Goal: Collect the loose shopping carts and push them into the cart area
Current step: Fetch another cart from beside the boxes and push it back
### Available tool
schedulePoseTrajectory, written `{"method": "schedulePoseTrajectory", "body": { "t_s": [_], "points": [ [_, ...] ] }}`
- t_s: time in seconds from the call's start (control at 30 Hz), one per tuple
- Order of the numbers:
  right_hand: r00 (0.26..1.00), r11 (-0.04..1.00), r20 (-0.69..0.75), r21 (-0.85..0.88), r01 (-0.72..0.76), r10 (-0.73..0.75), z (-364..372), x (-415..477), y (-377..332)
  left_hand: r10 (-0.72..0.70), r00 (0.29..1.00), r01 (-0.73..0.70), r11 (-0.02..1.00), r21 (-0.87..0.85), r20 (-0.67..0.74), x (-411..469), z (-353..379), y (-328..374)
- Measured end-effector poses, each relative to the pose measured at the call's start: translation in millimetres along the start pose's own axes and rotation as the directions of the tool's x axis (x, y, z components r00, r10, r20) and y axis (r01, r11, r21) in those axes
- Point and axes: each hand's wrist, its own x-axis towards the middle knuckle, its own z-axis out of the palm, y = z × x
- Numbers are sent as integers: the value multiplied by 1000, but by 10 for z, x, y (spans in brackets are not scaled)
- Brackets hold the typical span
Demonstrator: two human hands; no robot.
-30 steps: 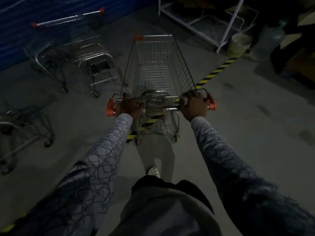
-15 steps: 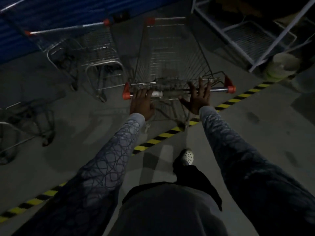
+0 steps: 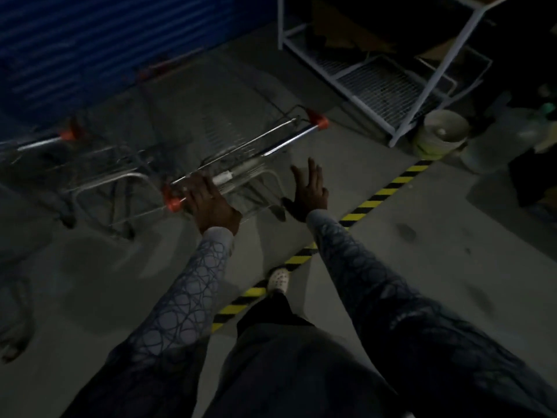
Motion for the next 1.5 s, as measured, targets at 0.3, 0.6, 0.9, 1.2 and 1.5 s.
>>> {"method": "schedulePoseTrajectory", "body": {
  "t_s": [0.3, 0.6, 0.9, 1.2, 1.5],
  "points": [
    [821, 768, -7, 360, -530, 571, -790, 515, 1789, 453, 870, -426, 890, -164, 196, 1300, 522, 2459],
    [158, 206, -138, 780, -591, 978, -1379, -916, 3515, 925, 252, -857, 349, -379, 283, 158, 791, 5217],
    [-387, -113, -9, 949, -293, 922, -1517, -3074, 4424, 903, -396, -780, -234, -580, 168, -2340, 938, 6626],
    [-657, -149, 29, 981, -128, 753, -1669, -4604, 4819, 740, -666, -615, -480, -626, 87, -4425, 903, 7598],
    [-771, -251, 79, 962, -106, 631, -1748, -6085, 5439, 443, -897, -332, -680, -653, -6, -6804, 1021, 8304]
  ]
}}
